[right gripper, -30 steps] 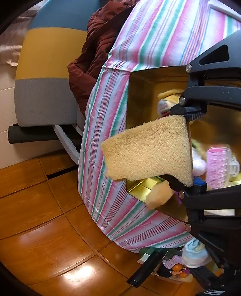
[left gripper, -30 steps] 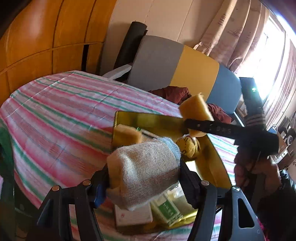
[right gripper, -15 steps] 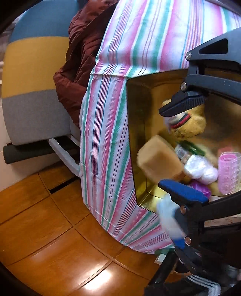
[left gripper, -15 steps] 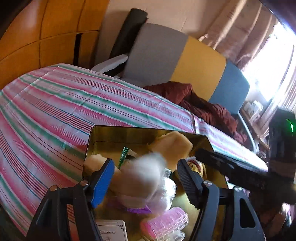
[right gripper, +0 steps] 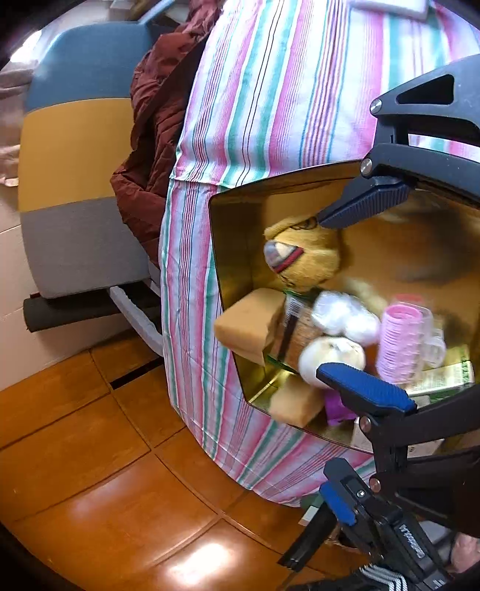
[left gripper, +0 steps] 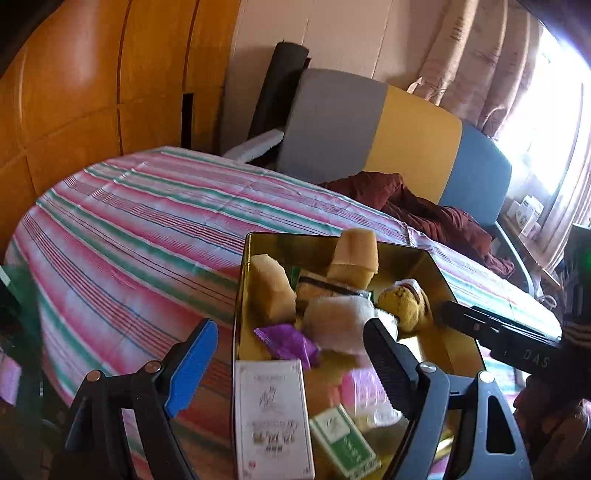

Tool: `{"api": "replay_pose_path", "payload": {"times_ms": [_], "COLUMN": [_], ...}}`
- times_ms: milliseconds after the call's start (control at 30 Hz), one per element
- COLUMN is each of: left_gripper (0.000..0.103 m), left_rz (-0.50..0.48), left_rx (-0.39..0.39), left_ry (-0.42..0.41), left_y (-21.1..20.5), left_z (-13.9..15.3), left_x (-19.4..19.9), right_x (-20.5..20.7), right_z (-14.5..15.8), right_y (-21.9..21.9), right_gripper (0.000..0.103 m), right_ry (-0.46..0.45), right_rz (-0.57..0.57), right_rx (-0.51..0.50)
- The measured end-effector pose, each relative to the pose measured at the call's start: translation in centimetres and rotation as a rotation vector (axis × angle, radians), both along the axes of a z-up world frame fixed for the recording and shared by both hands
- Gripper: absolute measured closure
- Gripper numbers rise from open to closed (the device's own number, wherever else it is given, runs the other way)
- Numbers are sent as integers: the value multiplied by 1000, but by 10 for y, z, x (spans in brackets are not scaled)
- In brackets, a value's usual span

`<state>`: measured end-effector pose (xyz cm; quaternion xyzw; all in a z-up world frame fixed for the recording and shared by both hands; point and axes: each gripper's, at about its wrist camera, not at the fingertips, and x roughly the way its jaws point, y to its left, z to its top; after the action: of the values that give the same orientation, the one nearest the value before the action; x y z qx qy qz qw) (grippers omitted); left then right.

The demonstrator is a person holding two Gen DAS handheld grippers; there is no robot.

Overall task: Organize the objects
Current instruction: 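Open both tools to drop the sock and sponge into the tray, then move both tools from the tray to the remaining items on the bedspread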

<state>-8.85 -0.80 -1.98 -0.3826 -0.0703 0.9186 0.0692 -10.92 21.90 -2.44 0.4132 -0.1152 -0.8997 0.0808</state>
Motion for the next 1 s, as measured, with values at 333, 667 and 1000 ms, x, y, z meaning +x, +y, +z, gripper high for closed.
{"api": "replay_pose_path", "payload": {"times_ms": [333,667,1000], "left_gripper": [21,21,26], "left_rz": [-8,-39,-86], "left_rx": [-59,-70,-59], "left_ry": [84,78,39], "left_y": [8,18,29], "left_z": [19,20,13], "left_x": [39,55,59], "right_x": [44,74,91], "right_z": [16,29,24], "right_y": [-26,-30,-18], "right_gripper": [24,23,23], "right_ry": [81,143,135], "right_rz": [31,11,-25], "right_rx": [88,142,166]}}
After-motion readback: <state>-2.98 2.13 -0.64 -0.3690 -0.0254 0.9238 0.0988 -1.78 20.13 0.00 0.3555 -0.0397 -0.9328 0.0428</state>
